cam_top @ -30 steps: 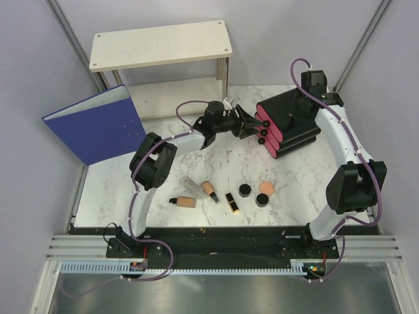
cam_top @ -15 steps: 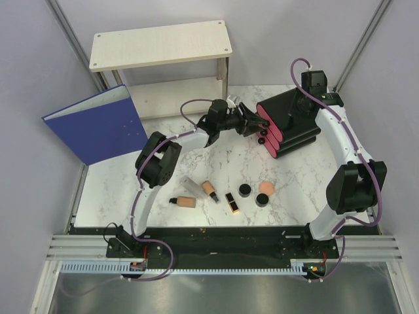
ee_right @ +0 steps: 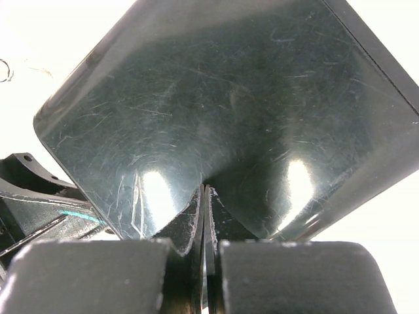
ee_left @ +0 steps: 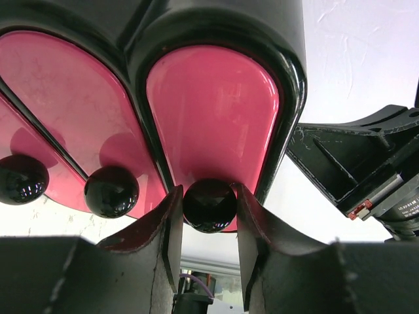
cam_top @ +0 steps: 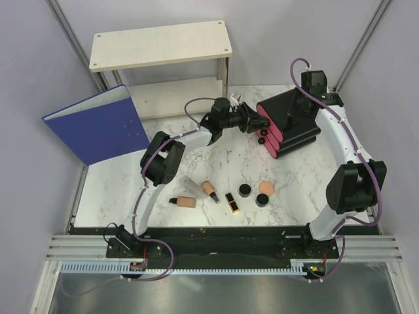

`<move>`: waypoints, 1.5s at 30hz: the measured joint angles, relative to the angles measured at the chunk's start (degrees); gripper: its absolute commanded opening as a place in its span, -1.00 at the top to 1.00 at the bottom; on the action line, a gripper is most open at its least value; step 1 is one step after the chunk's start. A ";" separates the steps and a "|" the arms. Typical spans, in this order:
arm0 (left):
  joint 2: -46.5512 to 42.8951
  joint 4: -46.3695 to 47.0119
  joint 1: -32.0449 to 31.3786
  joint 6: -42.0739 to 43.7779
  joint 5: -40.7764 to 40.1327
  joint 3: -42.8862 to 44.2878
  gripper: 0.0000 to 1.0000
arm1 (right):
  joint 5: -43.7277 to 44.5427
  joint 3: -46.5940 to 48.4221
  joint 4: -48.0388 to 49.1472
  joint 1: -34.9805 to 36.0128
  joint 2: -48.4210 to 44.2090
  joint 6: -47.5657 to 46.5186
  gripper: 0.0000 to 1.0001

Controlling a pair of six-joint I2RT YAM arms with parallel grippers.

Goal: Organize the makeup

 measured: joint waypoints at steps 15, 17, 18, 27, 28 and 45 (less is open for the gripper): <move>-14.40 12.24 3.06 0.50 -0.81 -27.19 0.96 | -1.60 -1.42 3.06 -0.02 -0.07 0.22 1.00; -16.57 13.49 4.02 0.92 0.11 -31.04 0.96 | -1.81 -1.92 3.72 -0.02 -0.31 0.22 1.00; -17.31 14.01 4.48 1.11 0.52 -32.57 0.97 | -1.90 -2.23 4.11 -0.02 -0.46 0.22 1.00; -18.36 13.05 5.88 4.46 3.28 -34.56 0.45 | -2.60 -3.72 5.92 -0.04 -1.18 0.37 1.00; -18.36 12.37 5.95 4.85 3.56 -34.14 0.32 | -2.69 -3.80 6.05 -0.04 -1.22 0.39 1.00; -21.09 -2.51 7.56 18.10 5.03 -31.74 -0.53 | -3.76 -5.07 7.43 -0.04 -1.88 0.39 1.00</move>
